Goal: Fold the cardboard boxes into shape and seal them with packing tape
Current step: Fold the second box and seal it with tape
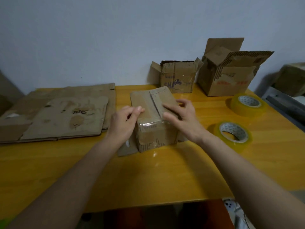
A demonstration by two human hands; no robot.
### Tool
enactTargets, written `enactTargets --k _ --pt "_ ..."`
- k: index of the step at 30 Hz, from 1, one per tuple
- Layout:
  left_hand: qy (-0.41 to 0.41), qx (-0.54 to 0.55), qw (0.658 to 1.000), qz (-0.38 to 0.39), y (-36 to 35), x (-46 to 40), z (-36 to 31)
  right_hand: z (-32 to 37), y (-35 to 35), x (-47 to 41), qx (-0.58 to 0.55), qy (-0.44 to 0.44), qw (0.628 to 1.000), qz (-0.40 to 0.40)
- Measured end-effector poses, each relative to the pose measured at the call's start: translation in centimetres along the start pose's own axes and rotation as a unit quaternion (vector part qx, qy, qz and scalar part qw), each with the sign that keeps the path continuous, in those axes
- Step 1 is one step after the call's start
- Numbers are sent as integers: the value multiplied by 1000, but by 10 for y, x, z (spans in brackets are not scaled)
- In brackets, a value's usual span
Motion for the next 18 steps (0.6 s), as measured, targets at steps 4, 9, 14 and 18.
enactTargets --k 4,9,14,18 --pt "-63 -58 996 -7 -4 -2 0 2 4 -10 159 118 980 -9" --pt "-70 9 996 47 -8 1 6 -1 5 -15 120 107 987 16" --pt "-93 27 992 80 -7 2 11 29 -2 -18 291 136 946 -44" --pt "-88 30 993 66 -6 0 16 43 -24 -16 367 165 913 -61"
Point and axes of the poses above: each hand's wrist, its own x-axis away from the middle knuckle, its own y-axis out of the back of the hand, z = x × y, the point moved 3 cm from there along -x, towards the middle knuckle, and after that the axes turned 12 degrees about -y, right-handed, at the moved point
